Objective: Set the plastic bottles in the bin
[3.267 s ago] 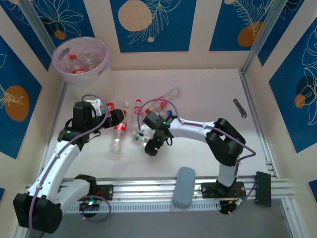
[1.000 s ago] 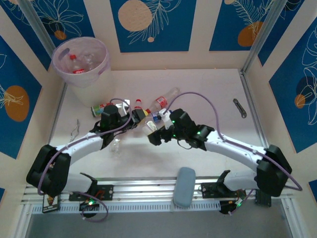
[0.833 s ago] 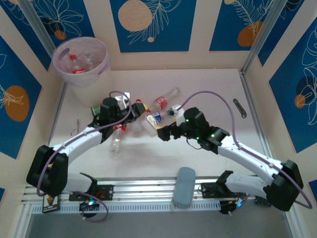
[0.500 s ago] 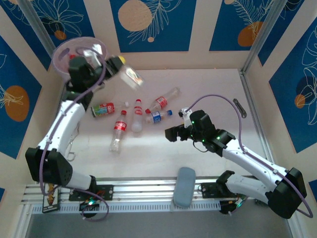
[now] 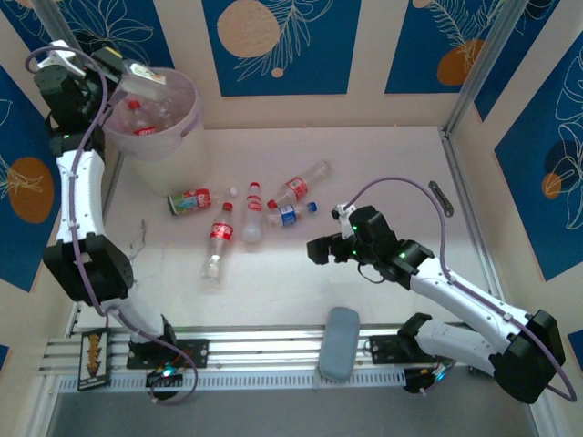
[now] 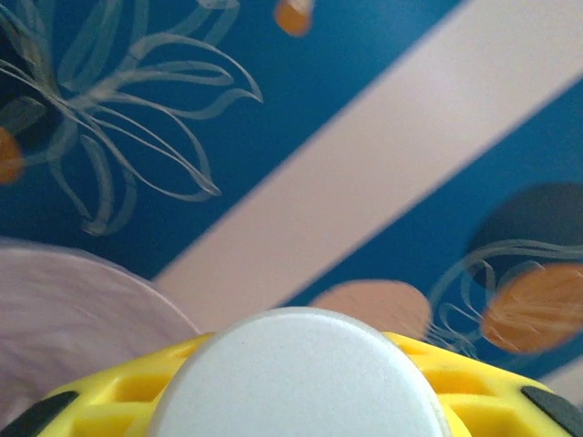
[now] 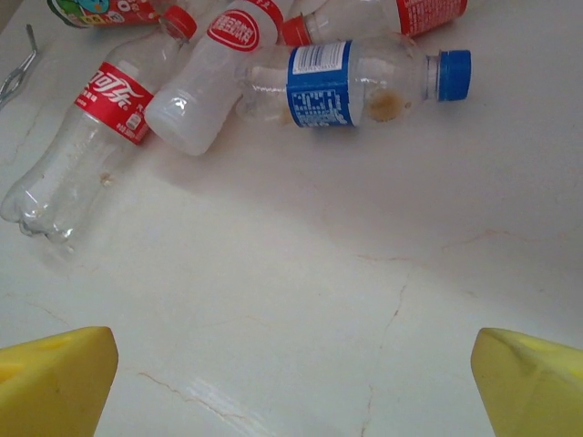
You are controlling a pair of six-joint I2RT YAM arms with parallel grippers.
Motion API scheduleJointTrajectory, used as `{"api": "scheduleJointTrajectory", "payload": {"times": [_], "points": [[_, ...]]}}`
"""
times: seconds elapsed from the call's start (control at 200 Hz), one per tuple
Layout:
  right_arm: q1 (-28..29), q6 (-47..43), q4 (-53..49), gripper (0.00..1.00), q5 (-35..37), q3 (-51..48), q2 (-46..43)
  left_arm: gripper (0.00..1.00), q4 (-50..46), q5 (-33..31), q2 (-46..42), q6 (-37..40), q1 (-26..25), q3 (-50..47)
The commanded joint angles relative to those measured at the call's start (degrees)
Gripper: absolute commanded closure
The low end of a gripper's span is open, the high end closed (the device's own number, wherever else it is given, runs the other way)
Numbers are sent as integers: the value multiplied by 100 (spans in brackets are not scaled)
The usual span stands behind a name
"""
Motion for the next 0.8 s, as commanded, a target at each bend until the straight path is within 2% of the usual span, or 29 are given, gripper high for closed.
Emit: {"api": "scheduleJointTrajectory", "payload": {"times": [0.0,0.16,0.37,0.63,0.795], "points": [[7,58,-87,0,55,-106,-171,100,-388,-704,66,700,98,454],[-21,42,-60,0,15,-150,-140,100,-1057,-1377,246,1577,48,818],[-13,92,-16,0,13,-260,-188,100,-2333,-1749,871,2748,-235,1813],[-2,137,-244,1,144,-363,-430,100,-3807,-2296,1839,3794,-554,3238],[7,162,-297,1,168,-430,-533,100,-4032,-2476,2112,4069,-603,3331]]}}
